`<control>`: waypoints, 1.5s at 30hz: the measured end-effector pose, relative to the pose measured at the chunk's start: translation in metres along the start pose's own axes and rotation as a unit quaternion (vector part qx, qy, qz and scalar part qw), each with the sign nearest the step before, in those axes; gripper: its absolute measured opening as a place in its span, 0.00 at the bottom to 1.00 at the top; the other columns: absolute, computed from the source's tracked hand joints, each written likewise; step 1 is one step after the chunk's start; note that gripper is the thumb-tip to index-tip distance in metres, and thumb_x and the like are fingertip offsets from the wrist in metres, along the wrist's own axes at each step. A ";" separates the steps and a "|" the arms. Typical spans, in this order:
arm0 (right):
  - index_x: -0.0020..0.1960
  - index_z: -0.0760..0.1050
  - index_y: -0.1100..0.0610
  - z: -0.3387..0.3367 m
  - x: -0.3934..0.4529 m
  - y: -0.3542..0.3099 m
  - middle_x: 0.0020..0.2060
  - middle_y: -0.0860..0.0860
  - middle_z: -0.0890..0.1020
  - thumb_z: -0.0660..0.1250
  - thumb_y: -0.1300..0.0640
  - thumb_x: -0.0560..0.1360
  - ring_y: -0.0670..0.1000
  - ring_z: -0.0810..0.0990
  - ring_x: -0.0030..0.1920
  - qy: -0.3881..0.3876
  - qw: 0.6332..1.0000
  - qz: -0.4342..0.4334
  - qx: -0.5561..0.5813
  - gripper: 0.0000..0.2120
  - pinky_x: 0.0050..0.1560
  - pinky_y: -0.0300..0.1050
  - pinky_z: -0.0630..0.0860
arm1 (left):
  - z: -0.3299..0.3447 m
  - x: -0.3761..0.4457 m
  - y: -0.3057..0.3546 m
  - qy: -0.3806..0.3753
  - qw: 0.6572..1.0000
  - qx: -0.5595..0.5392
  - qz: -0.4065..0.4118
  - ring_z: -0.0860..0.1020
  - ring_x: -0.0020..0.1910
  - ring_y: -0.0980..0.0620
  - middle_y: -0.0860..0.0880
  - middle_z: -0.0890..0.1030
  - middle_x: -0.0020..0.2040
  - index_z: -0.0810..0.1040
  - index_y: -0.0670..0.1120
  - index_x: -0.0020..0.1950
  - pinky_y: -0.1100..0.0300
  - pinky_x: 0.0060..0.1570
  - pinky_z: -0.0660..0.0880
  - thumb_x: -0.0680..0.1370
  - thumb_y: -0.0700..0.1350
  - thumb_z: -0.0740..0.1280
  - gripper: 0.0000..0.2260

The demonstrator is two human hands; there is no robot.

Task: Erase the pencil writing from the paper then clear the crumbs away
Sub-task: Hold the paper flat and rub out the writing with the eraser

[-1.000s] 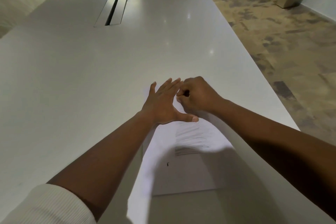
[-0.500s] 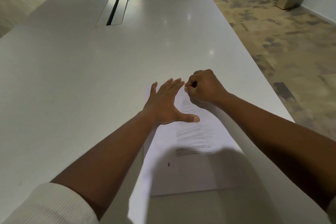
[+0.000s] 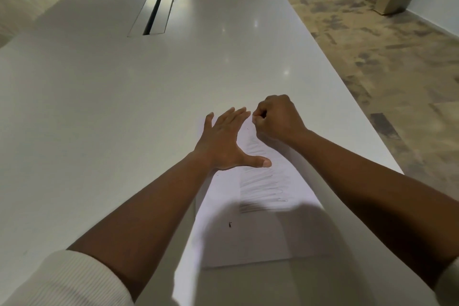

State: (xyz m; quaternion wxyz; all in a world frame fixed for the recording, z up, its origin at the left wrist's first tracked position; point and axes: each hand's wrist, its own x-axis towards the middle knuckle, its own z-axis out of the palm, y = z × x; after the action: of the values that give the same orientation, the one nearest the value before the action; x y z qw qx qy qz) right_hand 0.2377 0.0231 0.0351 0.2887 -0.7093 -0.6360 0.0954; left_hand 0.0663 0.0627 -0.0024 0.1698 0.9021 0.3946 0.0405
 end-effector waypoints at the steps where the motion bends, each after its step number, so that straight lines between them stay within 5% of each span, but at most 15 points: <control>1: 0.41 0.84 0.60 0.002 -0.002 -0.002 0.38 0.55 0.83 0.69 0.62 0.72 0.53 0.80 0.39 -0.007 1.000 -0.009 0.012 0.05 0.43 0.45 0.77 | 0.000 0.000 0.000 0.001 1.000 0.001 0.002 0.43 0.82 0.59 0.58 0.50 0.84 0.49 0.56 0.84 0.40 0.79 0.36 0.55 0.89 0.57 0.64; 5: 0.39 0.84 0.61 0.002 -0.009 -0.003 0.36 0.55 0.83 0.72 0.63 0.70 0.53 0.81 0.38 -0.055 0.995 -0.046 0.063 0.03 0.41 0.42 0.76 | 0.000 0.000 0.000 0.000 1.000 0.001 0.001 0.43 0.82 0.59 0.58 0.50 0.84 0.49 0.56 0.84 0.41 0.79 0.36 0.54 0.89 0.56 0.65; 11: 0.40 0.85 0.61 0.003 0.005 0.000 0.36 0.53 0.84 0.71 0.61 0.72 0.51 0.80 0.37 -0.004 1.000 0.002 0.026 0.05 0.40 0.39 0.73 | -0.001 0.000 0.000 -0.002 1.000 0.007 0.000 0.43 0.83 0.58 0.57 0.50 0.84 0.48 0.55 0.84 0.40 0.79 0.37 0.54 0.89 0.55 0.65; 18: 0.40 0.85 0.61 -0.010 0.005 0.000 0.36 0.52 0.85 0.75 0.62 0.68 0.44 0.78 0.35 -0.123 0.991 -0.030 0.048 0.01 0.37 0.27 0.70 | -0.001 -0.001 0.002 -0.006 1.000 0.001 -0.002 0.42 0.82 0.59 0.58 0.50 0.84 0.49 0.57 0.84 0.40 0.79 0.37 0.55 0.89 0.57 0.64; 22: 0.43 0.85 0.60 -0.017 0.010 0.006 0.40 0.52 0.85 0.73 0.61 0.71 0.48 0.80 0.40 -0.064 0.998 -0.014 -0.003 0.04 0.46 0.40 0.77 | -0.001 -0.001 0.001 -0.008 1.000 0.010 -0.002 0.42 0.82 0.59 0.59 0.49 0.84 0.48 0.58 0.84 0.40 0.79 0.37 0.55 0.89 0.56 0.64; 25: 0.41 0.84 0.63 -0.014 0.000 0.000 0.38 0.56 0.84 0.71 0.62 0.72 0.54 0.81 0.40 -0.089 0.993 -0.071 -0.021 0.04 0.45 0.46 0.77 | -0.001 0.000 0.001 -0.007 1.000 0.011 0.000 0.42 0.82 0.58 0.58 0.49 0.84 0.48 0.58 0.84 0.40 0.79 0.37 0.55 0.89 0.56 0.64; 30: 0.40 0.85 0.61 -0.011 -0.009 -0.002 0.35 0.50 0.81 0.74 0.63 0.70 0.44 0.76 0.35 -0.125 0.988 -0.074 0.041 0.01 0.40 0.36 0.70 | -0.002 0.000 0.001 -0.012 1.000 0.014 0.002 0.42 0.83 0.58 0.58 0.48 0.85 0.48 0.58 0.84 0.39 0.79 0.37 0.55 0.89 0.55 0.64; 35: 0.44 0.85 0.60 -0.011 0.002 0.005 0.40 0.53 0.84 0.72 0.61 0.72 0.48 0.78 0.39 -0.051 0.998 -0.042 -0.004 0.04 0.44 0.41 0.74 | -0.003 -0.001 0.002 -0.020 1.000 0.014 -0.002 0.41 0.82 0.58 0.58 0.48 0.85 0.47 0.58 0.84 0.39 0.79 0.36 0.55 0.89 0.56 0.63; 41: 0.40 0.85 0.61 -0.016 -0.011 0.005 0.36 0.55 0.81 0.72 0.63 0.71 0.50 0.75 0.34 -0.116 0.985 -0.126 0.004 0.03 0.38 0.43 0.71 | -0.004 0.000 0.002 -0.025 1.000 0.017 0.007 0.41 0.83 0.56 0.57 0.47 0.85 0.48 0.62 0.84 0.38 0.78 0.36 0.55 0.89 0.54 0.62; 45: 0.43 0.85 0.61 -0.019 -0.004 0.012 0.40 0.55 0.83 0.71 0.63 0.72 0.51 0.78 0.38 -0.077 0.992 -0.096 -0.020 0.04 0.43 0.43 0.75 | -0.005 0.000 0.002 -0.029 0.999 0.018 0.004 0.40 0.83 0.57 0.57 0.47 0.85 0.47 0.61 0.84 0.38 0.78 0.36 0.55 0.89 0.54 0.62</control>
State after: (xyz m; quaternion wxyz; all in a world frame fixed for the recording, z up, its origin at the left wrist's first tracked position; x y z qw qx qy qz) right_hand 0.2569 0.0141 0.0430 0.2325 -0.6410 -0.7233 0.1092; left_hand 0.0667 0.0623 0.0028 0.1648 0.9074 0.3865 0.0078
